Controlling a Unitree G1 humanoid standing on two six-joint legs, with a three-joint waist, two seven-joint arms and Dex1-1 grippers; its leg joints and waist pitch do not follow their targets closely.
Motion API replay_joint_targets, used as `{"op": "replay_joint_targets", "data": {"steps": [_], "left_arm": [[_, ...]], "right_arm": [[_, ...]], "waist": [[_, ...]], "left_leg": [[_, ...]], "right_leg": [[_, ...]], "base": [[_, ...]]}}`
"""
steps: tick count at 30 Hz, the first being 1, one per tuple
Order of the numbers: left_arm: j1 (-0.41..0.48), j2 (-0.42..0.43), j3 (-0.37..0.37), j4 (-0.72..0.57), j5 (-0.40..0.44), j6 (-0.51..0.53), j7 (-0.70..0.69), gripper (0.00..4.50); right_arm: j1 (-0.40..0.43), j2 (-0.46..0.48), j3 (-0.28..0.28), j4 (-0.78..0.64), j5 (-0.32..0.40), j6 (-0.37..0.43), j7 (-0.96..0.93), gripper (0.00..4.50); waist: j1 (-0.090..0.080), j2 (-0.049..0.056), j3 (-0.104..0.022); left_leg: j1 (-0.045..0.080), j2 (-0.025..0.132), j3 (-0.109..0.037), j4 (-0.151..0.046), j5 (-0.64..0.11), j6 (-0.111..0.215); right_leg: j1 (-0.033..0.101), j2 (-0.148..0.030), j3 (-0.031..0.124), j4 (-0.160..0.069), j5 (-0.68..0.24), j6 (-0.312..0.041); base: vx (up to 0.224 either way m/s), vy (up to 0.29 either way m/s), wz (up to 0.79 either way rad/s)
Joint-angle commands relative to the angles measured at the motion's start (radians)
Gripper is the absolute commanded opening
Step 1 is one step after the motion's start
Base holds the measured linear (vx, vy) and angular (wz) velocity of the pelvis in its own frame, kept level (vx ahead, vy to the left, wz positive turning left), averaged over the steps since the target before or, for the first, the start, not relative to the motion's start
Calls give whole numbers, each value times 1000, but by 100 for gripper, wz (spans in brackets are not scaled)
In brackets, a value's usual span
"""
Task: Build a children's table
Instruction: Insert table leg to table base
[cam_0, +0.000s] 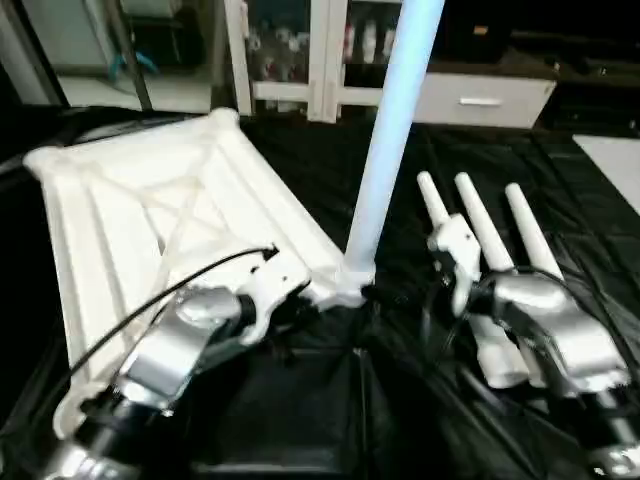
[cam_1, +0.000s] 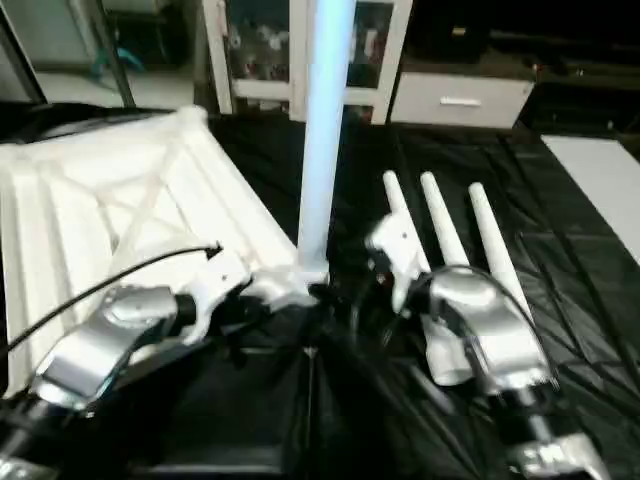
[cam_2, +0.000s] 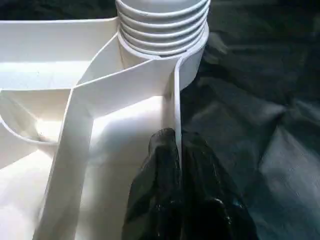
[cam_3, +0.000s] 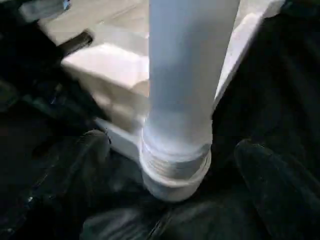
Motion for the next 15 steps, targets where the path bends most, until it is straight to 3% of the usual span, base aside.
{"op": "replay_joint_targets", "data": {"steps": [1,5,13,14,15], "left_arm": [[4,10,-34,-38,-19,-25,-50,0],[13,50,-44,-63,-38,-29,-106,0],[16,94,-57,-81,-54,-57,-174,0],[14,97,-59,-79,-55,-59,-175,0],[13,98,-60,-79,-57,-59,-176,0]], "right_arm": [[3,-14,12,-34,18,29,32,444],[13,-35,36,-63,11,55,64,444],[-24,-14,64,-9,-26,18,71,444],[-28,-15,74,-5,-36,15,75,444],[-29,-16,78,-3,-43,11,76,444]], "waist": [[-3,4,-51],[-3,4,-54],[-1,5,-55],[-1,-2,-55],[0,1,-56]], "left_leg": [[17,57,-24,-76,-161,50],[18,58,-24,-73,-135,52],[19,56,-22,-70,-118,46],[18,55,-21,-70,-120,48],[17,55,-22,-69,-113,48]], "right_leg": [[45,-52,29,-61,-164,-224],[45,-53,29,-55,-126,-233],[45,-52,28,-49,-101,-248],[46,-52,29,-50,-105,-247],[48,-54,29,-48,-103,-246]], "base": [[0,0,0],[0,0,0],[0,0,0],[0,0,0],[0,0,0]]}}
